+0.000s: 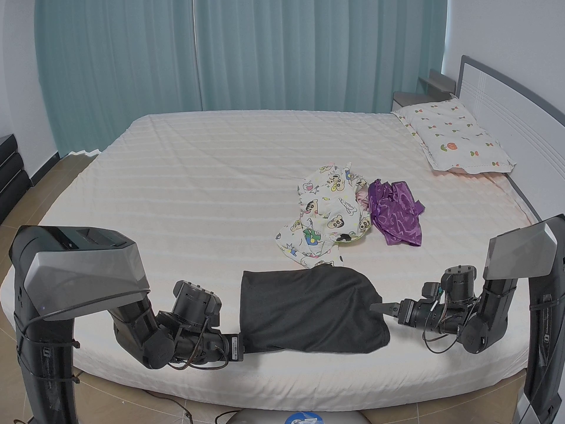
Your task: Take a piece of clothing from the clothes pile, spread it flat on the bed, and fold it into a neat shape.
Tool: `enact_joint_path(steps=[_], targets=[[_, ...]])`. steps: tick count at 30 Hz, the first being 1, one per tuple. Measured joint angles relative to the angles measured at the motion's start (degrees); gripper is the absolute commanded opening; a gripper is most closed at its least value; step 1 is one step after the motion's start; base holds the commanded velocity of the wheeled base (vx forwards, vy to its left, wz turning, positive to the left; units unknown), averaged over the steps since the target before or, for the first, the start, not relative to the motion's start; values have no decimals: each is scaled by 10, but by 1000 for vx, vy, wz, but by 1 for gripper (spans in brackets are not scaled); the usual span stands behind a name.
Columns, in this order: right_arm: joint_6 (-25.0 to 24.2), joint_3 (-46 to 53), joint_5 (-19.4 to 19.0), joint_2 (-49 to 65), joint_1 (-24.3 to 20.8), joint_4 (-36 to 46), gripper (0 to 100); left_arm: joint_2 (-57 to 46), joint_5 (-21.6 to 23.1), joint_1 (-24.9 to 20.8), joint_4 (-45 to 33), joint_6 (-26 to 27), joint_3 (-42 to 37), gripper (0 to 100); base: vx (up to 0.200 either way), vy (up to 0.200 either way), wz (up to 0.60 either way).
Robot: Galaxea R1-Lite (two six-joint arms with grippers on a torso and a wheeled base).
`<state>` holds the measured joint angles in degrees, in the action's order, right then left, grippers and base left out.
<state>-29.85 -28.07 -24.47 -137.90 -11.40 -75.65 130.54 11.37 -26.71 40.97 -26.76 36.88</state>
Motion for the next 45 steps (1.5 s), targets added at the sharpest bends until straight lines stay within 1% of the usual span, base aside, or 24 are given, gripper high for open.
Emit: enact_joint_path(steps=[7,8,16,21,26,28,32,37,38,45], targets=[[41,16,7,-11,-26,7,100,-13,0,-1,0,-16,-7,0,0,0,0],[42,16,9,-12,-29,10,0,-14,0,-1,0,-19,-7,0,0,0,0],[74,22,12,-18,-39,19,0,-16,0,-1,0,-36,-7,0,0,0,0],[80,37,12,-9,-36,34,0,-20,0,0,-2,-38,-17,0,0,0,0],[85,45,12,15,-34,83,0,-26,-2,1,-2,-38,-32,0,0,0,0],[97,47,12,27,-31,110,0,-30,-2,1,-3,-38,-41,0,0,0,0],[126,50,9,41,-30,127,0,-39,-3,0,-5,-39,-59,0,0,0,0],[134,51,8,42,-32,126,0,-47,-3,0,-6,-38,-75,0,0,0,0],[134,51,8,42,-33,126,100,-48,-4,0,-7,-38,-76,100,0,0,0],[133,44,8,37,-32,112,100,-50,-7,0,-8,-39,-81,100,0,0,0]])
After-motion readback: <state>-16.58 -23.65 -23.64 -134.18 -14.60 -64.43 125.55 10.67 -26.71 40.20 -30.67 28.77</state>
